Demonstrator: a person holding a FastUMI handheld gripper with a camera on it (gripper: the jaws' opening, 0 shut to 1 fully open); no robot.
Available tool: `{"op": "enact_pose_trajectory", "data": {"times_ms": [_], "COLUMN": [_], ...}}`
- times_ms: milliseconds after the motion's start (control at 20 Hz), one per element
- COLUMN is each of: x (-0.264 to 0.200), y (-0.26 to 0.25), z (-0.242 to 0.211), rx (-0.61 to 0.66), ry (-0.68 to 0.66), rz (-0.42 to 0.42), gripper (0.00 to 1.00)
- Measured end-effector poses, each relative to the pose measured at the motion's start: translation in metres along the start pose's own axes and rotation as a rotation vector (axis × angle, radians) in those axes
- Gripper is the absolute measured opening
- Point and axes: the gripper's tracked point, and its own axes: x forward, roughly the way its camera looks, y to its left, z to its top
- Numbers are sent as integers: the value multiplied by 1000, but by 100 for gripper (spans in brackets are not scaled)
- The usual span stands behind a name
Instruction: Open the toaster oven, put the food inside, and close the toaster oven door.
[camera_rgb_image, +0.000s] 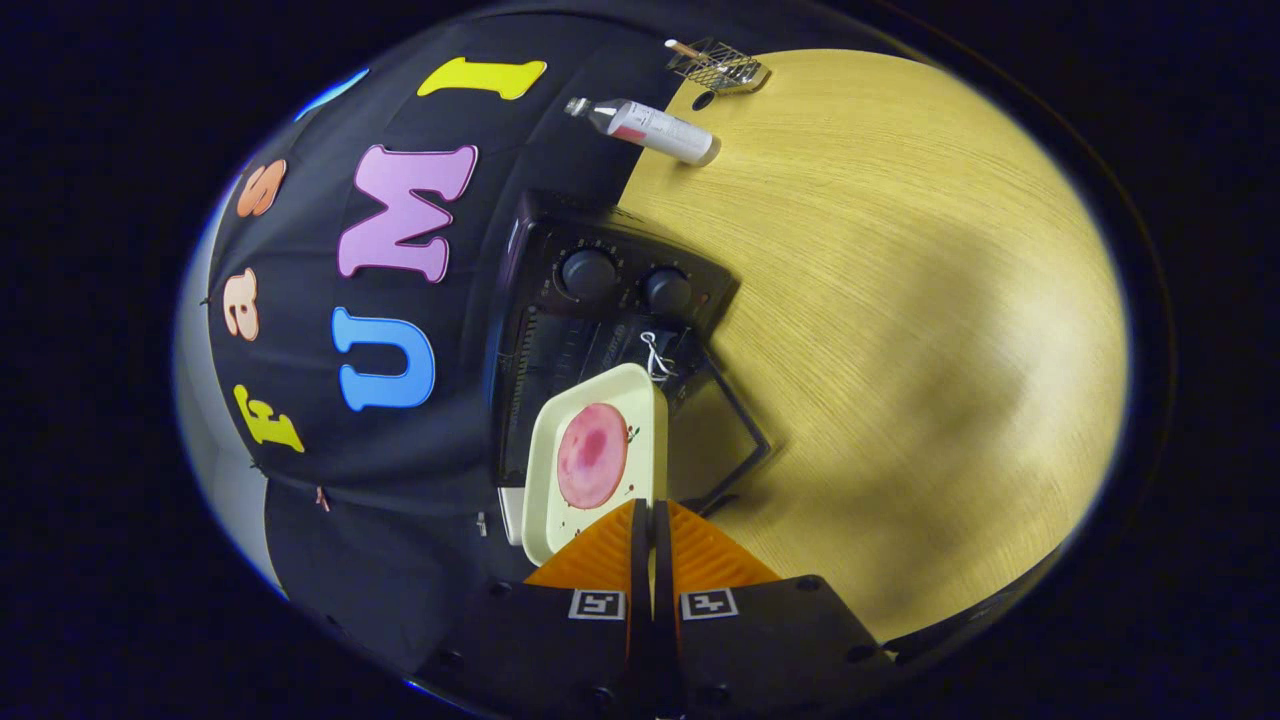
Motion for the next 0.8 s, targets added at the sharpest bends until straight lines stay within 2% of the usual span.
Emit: {"op": "enact_pose_trajectory", "data": {"times_ms": [300, 800], "x": [61, 116], "y": [25, 40], "z": [2, 33], "rx": [7, -1], "ry": [-78, -250], "rz": [25, 22], "gripper": [6, 6]}}
